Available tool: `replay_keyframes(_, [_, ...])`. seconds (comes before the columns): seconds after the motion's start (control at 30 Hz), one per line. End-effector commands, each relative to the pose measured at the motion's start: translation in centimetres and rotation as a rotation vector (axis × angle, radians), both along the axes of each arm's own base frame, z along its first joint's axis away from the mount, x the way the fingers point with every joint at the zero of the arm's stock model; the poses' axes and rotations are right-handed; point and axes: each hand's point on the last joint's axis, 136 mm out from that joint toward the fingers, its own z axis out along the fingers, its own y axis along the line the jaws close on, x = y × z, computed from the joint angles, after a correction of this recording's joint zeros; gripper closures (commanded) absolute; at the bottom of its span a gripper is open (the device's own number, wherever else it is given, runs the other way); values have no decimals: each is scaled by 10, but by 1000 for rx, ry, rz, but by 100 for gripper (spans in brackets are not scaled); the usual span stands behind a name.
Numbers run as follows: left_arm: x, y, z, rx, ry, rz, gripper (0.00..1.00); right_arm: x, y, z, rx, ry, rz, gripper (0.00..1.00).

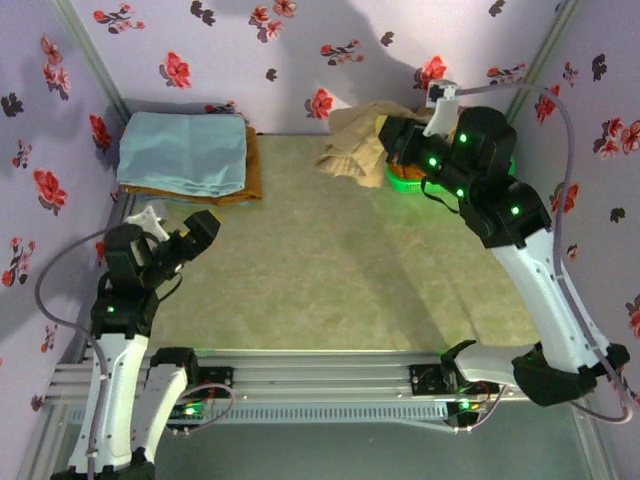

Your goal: Fold and stack the trousers

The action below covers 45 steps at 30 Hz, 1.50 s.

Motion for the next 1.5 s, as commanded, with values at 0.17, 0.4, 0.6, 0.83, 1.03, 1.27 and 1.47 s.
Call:
replay_keyframes(0.17, [-10, 19, 10, 8, 4, 121, 5, -31, 110, -70, -47, 106, 271, 86])
replay_keyframes(0.4, [-18, 34, -1, 49, 40, 199, 3, -4, 131, -180, -390, 206, 87, 28])
replay_keyframes(0.6, [-15, 27, -36, 129, 177, 134, 0, 41, 20, -200, -453, 253, -233, 21])
replay_keyframes(0.83, [-12, -18, -114, 236, 343, -8, 0, 70, -110, -278, -314, 495, -526, 1])
replay_keyframes(1.03, [-22, -68, -166, 460, 388, -111, 0, 101, -128, -345, -114, 685, -482, 1])
replay_keyframes(1.27, [-32, -114, -212, 680, 419, -252, 0, 136, -117, -409, -36, 810, -457, 1])
replay_keyframes(1.47, [-37, -127, -244, 732, 443, -310, 10, 145, -115, -445, -7, 876, -479, 5])
